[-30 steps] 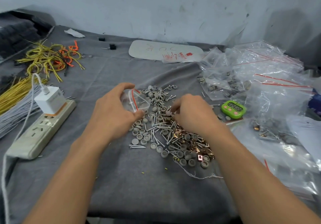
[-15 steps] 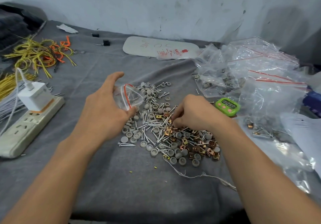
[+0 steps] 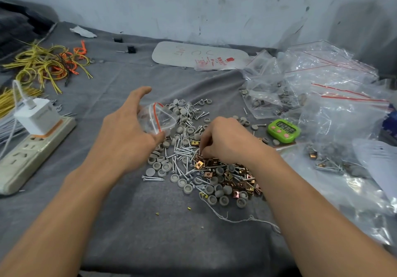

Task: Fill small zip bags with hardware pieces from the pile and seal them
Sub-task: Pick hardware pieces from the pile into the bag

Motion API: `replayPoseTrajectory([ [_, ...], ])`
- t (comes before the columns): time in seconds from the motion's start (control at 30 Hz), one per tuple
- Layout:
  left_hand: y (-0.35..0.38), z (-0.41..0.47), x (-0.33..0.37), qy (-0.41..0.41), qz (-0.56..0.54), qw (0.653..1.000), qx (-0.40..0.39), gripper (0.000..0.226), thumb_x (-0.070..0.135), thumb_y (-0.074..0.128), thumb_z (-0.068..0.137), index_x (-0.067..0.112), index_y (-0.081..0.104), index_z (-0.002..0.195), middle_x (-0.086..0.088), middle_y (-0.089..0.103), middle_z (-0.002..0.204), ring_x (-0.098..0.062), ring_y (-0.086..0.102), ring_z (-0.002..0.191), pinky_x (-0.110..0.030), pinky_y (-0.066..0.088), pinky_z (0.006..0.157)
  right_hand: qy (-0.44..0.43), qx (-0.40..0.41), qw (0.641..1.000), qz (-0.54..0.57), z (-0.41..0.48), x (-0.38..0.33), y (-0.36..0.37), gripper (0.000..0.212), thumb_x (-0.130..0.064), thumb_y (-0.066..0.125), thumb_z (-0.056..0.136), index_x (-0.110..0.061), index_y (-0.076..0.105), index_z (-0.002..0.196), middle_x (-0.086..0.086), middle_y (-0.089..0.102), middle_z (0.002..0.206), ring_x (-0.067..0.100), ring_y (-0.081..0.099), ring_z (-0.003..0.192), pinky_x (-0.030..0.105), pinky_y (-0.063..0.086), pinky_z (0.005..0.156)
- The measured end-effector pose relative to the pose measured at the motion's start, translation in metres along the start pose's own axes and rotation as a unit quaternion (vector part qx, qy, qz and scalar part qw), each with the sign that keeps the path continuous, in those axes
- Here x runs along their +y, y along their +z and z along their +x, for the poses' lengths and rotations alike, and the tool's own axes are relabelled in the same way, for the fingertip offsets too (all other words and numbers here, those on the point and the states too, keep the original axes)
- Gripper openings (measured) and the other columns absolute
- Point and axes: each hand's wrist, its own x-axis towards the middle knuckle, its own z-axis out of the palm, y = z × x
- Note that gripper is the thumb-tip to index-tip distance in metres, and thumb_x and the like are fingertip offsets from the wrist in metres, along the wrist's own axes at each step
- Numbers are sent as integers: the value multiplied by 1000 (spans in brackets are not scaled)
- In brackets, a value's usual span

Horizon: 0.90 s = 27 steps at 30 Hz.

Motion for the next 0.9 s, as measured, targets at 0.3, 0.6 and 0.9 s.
replayPoseTrajectory([
  [0.3,0,1,-1,5,7,1000,-4,90,40,84,74,51,31,146,11,48,107,-15,45,92,-30,35,82,7,3,1000,-13,-1,-13,9,8,-16,81,79,-23,79,81,1,74,83,21,72,77,39,63,77],
  [0.6,2,2,-6,7,6,1000,-17,91,36,83,76,53,29,146,-2,62,131,-21,52,95,-29,35,82,13,-7,1000,-1,-4,-5,3,29,-7,72,83,-30,67,67,-6,77,94,15,71,83,25,54,70],
  [0.9,2,-4,0,69,26,997,-9,106,41,87,62,46,28,150,17,51,136,-12,49,123,-28,35,90,30,18,998,-54,-2,-23,16,12,-16,72,82,-25,73,90,1,72,91,25,69,86,42,60,80],
])
